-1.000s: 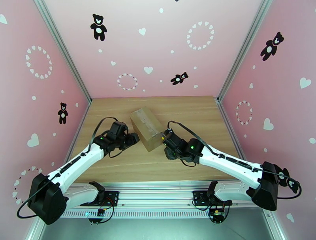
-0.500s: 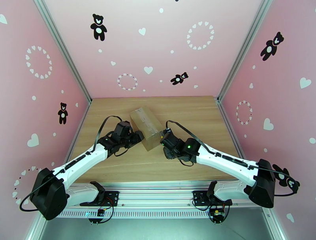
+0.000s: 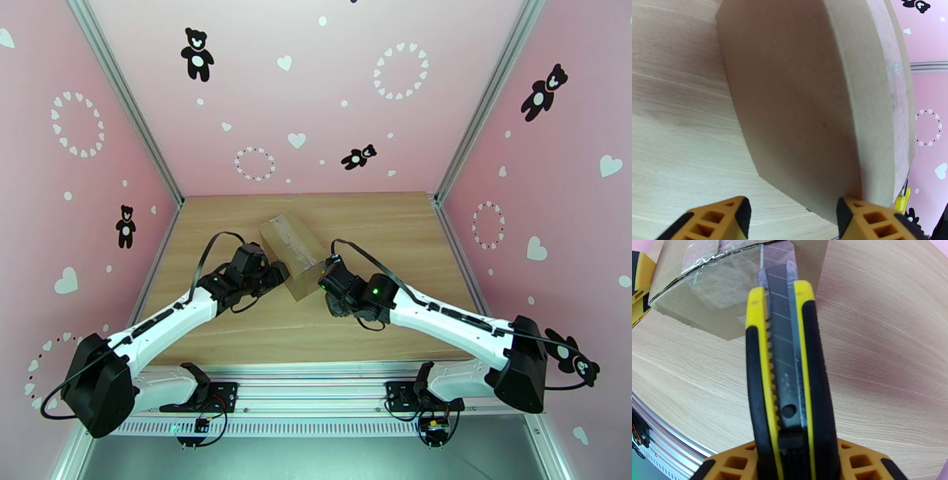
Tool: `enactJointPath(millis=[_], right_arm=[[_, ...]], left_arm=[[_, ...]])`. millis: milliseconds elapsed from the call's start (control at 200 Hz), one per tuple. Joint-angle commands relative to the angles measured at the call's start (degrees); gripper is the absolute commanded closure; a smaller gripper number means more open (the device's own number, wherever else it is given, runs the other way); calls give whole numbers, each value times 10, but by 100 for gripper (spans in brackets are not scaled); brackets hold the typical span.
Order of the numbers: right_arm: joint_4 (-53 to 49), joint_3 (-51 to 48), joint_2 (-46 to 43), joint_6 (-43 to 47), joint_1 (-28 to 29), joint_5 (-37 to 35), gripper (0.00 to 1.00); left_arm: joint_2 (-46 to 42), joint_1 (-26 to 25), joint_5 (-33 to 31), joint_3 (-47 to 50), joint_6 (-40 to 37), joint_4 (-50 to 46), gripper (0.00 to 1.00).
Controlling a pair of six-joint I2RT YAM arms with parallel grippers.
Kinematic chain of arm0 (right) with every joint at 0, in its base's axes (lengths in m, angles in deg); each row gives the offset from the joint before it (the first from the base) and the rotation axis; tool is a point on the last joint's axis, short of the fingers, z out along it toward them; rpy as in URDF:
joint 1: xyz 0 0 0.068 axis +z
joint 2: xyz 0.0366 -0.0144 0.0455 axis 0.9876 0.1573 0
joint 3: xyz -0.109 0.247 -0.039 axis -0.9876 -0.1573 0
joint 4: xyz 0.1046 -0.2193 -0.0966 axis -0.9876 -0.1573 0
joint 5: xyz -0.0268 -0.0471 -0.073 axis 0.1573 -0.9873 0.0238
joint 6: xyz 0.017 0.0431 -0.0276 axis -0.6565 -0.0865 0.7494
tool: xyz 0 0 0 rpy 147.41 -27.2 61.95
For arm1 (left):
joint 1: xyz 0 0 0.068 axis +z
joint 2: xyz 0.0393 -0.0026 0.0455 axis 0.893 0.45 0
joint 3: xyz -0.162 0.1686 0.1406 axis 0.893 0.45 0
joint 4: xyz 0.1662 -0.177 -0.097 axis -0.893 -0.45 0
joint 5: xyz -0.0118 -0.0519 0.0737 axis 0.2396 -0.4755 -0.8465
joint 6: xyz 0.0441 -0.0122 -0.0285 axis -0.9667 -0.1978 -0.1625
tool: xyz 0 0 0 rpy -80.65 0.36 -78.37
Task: Unpack the express box
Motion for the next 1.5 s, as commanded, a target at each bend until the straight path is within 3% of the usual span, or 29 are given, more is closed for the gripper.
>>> enactJointPath(millis=[0,896,1492], right_arm=[[25,25,9,24,26,48,100],[54,23,9,22,47,76,100],[70,15,-3,25,54,88,100]], left_arm=[[27,-30,8,-23,-2,21,36],[68,-76,-7,-51,27,55,37],[74,-78,-9,-55,34,57,37]])
